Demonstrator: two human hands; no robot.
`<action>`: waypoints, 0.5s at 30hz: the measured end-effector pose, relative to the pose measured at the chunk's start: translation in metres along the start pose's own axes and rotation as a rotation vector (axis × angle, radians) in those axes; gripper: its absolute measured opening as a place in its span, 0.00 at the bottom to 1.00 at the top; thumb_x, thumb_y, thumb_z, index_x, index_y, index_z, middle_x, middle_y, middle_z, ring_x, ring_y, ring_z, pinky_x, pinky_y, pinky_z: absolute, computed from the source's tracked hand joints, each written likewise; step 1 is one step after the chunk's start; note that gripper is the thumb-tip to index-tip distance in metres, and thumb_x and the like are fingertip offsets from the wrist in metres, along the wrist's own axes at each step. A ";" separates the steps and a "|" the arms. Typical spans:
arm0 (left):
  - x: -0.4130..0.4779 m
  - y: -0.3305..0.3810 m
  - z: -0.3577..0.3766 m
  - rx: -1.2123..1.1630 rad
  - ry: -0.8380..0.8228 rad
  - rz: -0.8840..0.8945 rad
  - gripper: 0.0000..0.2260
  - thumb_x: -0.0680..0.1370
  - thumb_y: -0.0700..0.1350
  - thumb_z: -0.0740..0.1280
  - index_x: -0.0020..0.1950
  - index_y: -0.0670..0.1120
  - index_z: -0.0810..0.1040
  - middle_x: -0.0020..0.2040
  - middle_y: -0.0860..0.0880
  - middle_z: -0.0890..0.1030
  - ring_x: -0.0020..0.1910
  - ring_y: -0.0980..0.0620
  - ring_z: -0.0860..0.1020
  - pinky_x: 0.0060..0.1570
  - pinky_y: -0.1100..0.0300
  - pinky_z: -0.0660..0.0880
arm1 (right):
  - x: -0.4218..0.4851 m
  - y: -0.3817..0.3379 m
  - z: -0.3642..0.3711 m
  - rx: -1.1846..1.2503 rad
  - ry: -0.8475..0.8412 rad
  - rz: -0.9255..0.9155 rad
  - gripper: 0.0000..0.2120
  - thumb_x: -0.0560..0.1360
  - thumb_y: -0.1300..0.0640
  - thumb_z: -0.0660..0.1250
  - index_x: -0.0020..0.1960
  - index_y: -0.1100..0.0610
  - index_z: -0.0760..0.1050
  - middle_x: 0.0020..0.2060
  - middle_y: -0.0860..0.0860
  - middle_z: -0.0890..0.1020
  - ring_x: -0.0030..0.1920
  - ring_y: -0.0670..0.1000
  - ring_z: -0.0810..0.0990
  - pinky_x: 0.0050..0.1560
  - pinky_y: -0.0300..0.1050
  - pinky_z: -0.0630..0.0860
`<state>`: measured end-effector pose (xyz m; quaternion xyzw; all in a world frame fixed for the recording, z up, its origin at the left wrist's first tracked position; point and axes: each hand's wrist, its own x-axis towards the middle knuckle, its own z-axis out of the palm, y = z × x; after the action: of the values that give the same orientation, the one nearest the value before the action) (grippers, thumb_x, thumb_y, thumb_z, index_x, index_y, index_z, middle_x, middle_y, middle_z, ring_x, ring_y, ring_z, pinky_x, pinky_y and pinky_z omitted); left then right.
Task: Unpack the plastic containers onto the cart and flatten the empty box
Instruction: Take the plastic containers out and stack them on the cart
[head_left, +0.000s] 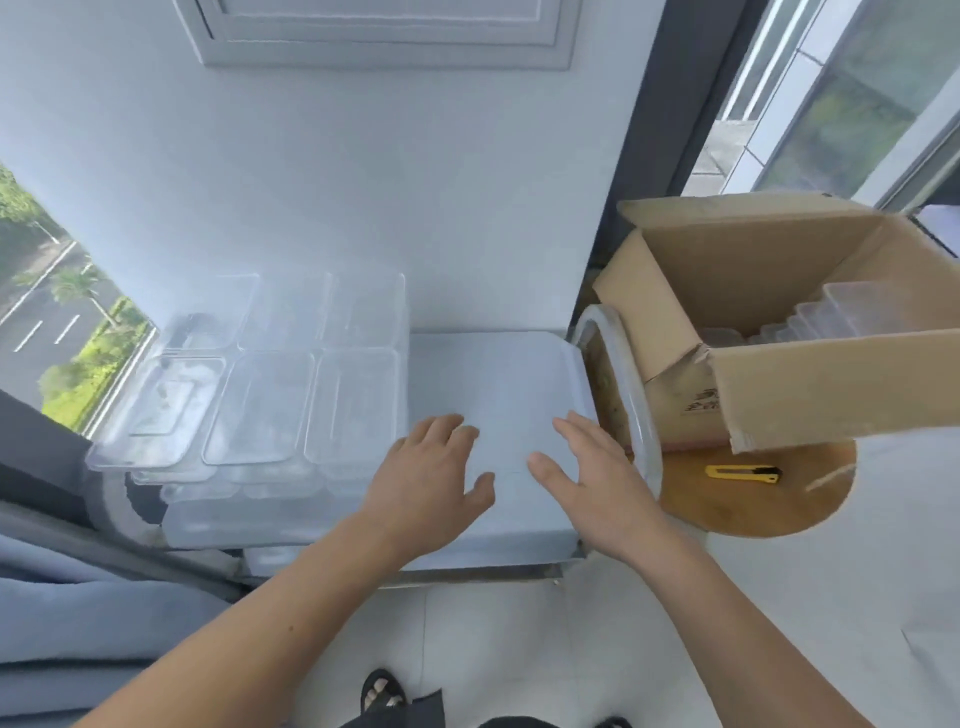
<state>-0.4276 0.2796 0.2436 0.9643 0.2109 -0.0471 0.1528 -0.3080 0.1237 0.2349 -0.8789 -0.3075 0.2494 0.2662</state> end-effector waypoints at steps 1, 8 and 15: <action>0.003 0.019 0.004 0.002 -0.007 0.004 0.26 0.82 0.57 0.59 0.76 0.47 0.65 0.78 0.49 0.63 0.77 0.49 0.60 0.71 0.56 0.61 | -0.010 0.014 -0.013 -0.020 -0.002 0.002 0.34 0.80 0.36 0.55 0.81 0.49 0.55 0.81 0.44 0.53 0.80 0.45 0.49 0.78 0.48 0.53; 0.029 0.169 0.024 0.005 -0.004 0.130 0.27 0.81 0.59 0.58 0.78 0.49 0.63 0.78 0.51 0.62 0.78 0.51 0.57 0.74 0.55 0.59 | -0.083 0.114 -0.104 -0.212 0.035 0.033 0.32 0.81 0.35 0.53 0.80 0.48 0.55 0.81 0.46 0.52 0.80 0.48 0.46 0.78 0.52 0.51; 0.051 0.282 0.032 -0.001 -0.048 0.324 0.25 0.80 0.60 0.58 0.75 0.51 0.66 0.76 0.54 0.65 0.75 0.52 0.61 0.71 0.58 0.60 | -0.130 0.186 -0.165 -0.170 0.138 0.084 0.32 0.80 0.34 0.55 0.79 0.47 0.57 0.80 0.45 0.54 0.80 0.47 0.48 0.79 0.51 0.52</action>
<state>-0.2632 0.0463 0.2826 0.9843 0.0489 -0.0448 0.1639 -0.2216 -0.1403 0.2762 -0.9255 -0.2711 0.1721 0.2007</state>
